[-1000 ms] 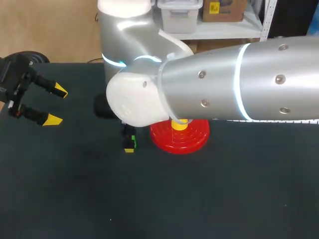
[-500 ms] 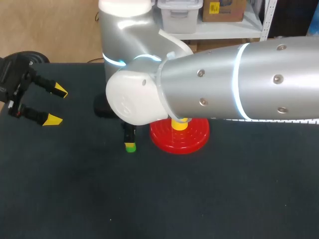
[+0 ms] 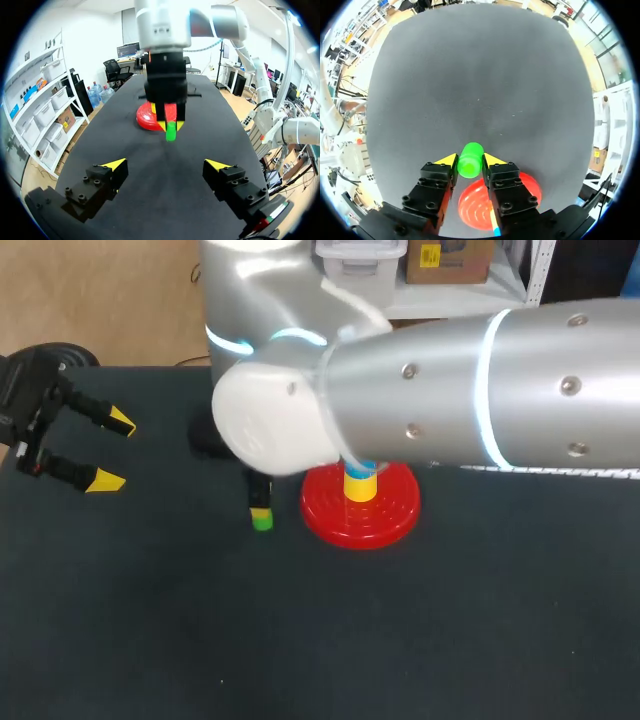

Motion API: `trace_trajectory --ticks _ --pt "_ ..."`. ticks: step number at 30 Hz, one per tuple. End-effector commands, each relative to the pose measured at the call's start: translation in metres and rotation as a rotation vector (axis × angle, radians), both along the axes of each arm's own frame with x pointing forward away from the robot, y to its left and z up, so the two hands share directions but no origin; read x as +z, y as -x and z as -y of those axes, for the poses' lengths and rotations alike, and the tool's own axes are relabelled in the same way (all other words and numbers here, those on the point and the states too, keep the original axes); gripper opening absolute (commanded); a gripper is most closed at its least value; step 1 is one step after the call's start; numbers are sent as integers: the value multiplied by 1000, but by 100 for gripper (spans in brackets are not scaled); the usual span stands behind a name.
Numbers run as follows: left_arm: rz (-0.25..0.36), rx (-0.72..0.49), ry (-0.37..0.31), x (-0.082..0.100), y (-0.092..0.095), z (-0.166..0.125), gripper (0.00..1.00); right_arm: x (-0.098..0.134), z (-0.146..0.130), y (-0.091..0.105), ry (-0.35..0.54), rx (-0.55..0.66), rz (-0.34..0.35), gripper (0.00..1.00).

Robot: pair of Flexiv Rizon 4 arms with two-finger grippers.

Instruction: Pick up and stack the cylinders on the red base in this order: pink,purple,orange,green

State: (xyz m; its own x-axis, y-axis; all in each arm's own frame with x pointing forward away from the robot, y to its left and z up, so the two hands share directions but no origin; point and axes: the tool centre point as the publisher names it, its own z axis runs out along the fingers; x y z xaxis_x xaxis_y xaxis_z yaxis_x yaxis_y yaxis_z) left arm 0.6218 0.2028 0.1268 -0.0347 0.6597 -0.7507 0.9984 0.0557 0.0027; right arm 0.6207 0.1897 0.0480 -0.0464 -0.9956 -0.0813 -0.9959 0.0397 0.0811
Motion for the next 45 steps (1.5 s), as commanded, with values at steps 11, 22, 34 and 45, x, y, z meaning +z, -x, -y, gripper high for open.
trace_trajectory --ticks 11,22,34,45 --pt "4 -1 3 -1 0 -1 100 142 32 -3 -37 -4 143 0" --pt "4 -1 3 -1 0 -1 100 224 59 -26 -78 -68 185 0" --pt "4 -1 3 -1 0 -1 100 236 90 -35 -14 -246 39 0" --pt "4 -1 3 -1 0 -1 100 233 115 -37 -6 -340 44 0"
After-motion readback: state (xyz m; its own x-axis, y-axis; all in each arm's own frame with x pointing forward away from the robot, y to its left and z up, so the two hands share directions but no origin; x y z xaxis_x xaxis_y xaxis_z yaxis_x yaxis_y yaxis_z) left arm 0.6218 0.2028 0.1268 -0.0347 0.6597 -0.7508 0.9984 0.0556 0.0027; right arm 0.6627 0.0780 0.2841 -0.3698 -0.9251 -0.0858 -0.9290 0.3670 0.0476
